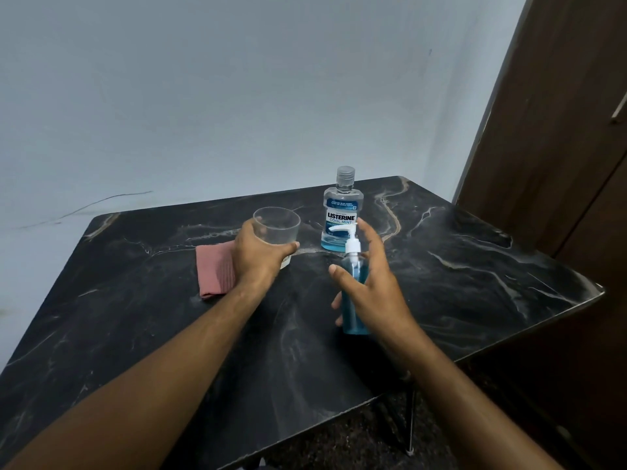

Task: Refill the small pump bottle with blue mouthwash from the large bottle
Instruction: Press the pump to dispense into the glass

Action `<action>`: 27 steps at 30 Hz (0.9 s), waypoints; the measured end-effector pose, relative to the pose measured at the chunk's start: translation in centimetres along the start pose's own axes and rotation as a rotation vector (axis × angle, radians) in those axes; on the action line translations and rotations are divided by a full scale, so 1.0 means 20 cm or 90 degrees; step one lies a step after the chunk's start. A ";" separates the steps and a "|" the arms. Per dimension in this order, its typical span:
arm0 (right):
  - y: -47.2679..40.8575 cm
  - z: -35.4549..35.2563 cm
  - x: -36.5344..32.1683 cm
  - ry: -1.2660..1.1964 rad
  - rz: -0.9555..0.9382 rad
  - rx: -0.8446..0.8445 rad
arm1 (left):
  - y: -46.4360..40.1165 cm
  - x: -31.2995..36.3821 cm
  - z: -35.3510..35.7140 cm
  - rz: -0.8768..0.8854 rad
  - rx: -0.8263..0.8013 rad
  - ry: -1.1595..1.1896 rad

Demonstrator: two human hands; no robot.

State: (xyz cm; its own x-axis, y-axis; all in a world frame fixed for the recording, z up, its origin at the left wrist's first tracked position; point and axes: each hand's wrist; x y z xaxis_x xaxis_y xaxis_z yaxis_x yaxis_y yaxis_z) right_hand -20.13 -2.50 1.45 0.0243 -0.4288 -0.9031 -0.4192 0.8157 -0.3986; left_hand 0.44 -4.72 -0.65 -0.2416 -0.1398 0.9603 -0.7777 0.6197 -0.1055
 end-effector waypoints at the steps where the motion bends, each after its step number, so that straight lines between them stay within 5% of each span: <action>1: 0.00 -0.01 -0.01 0.005 -0.012 0.005 | 0.03 0.01 -0.02 0.022 -0.013 -0.001; 11: 0.03 -0.09 -0.06 0.084 -0.082 -0.039 | 0.38 0.04 -0.33 0.179 -0.200 -0.040; 27: 0.06 -0.06 -0.08 0.341 -0.169 -0.131 | 0.47 -0.04 -0.38 0.165 -0.242 0.033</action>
State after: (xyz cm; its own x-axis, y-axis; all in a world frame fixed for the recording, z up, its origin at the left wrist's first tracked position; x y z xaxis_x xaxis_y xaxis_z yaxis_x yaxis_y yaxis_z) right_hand -21.87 -1.22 2.65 -0.2838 -0.7850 -0.5506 -0.6288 0.5859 -0.5112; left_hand -2.26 7.03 -0.35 -0.3624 0.0901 0.9277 -0.4259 0.8693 -0.2508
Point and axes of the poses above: each hand's wrist, its own y-axis away from the middle knuckle, its own z-axis out of the palm, x = y × z, and after that the axes turned 8 degrees about -z, right-handed
